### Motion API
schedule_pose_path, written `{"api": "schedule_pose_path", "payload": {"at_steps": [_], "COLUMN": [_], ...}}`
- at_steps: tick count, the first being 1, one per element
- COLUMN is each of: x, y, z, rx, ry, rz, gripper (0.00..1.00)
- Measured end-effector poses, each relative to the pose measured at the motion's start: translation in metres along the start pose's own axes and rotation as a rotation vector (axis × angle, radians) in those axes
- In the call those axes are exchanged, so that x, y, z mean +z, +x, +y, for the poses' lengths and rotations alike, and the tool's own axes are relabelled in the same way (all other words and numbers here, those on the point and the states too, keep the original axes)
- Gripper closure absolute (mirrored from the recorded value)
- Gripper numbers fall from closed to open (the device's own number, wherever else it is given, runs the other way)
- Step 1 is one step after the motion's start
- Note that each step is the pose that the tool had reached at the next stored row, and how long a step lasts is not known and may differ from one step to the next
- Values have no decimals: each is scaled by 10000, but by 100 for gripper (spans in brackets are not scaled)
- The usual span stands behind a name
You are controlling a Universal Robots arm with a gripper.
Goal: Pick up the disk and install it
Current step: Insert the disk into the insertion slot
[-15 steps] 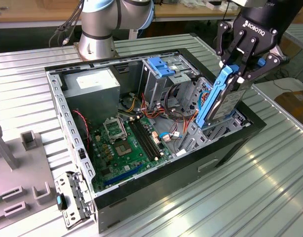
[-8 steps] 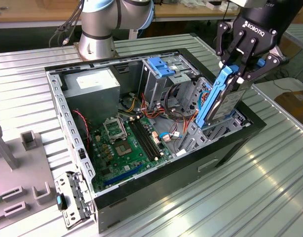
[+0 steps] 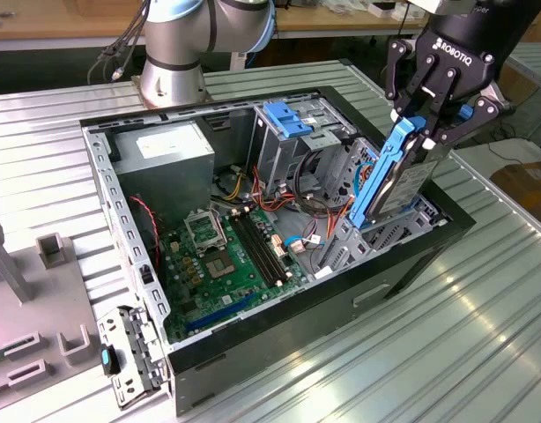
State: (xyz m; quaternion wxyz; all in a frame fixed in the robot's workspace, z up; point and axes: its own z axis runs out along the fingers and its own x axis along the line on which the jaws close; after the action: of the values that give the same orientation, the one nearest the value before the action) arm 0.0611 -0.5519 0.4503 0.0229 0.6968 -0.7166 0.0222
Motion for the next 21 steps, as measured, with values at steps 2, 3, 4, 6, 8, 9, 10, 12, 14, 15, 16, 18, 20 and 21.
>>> {"api": "schedule_pose_path", "payload": {"at_steps": [2, 3, 4, 6, 8, 9, 10, 12, 14, 15, 16, 18, 20, 21], "x": [10, 14, 17, 11, -23, -25, -25, -23, -17, -14, -9, 6, 29, 53], "y": [-1, -1, 0, 1, 3, 3, 4, 8, 31, 36, 39, 45, 47, 49], "z": [0, 0, 0, 0, 0, 0, 0, 0, -1, -1, -1, -1, -1, -1], "rx": [0, 0, 0, -1, -1, -1, -1, -1, -1, -1, -1, -1, -1, 0], "ry": [-1, 0, 0, 0, 0, 0, -2, -7, -8, -8, -8, -8, -8, -8], "rz": [2, 3, 2, -4, -6, -15, -60, -290, -292, -292, -294, -292, -291, -292], "gripper": [63, 63, 63, 63, 63, 63, 63, 63, 63, 63, 63, 63, 63, 63]}}
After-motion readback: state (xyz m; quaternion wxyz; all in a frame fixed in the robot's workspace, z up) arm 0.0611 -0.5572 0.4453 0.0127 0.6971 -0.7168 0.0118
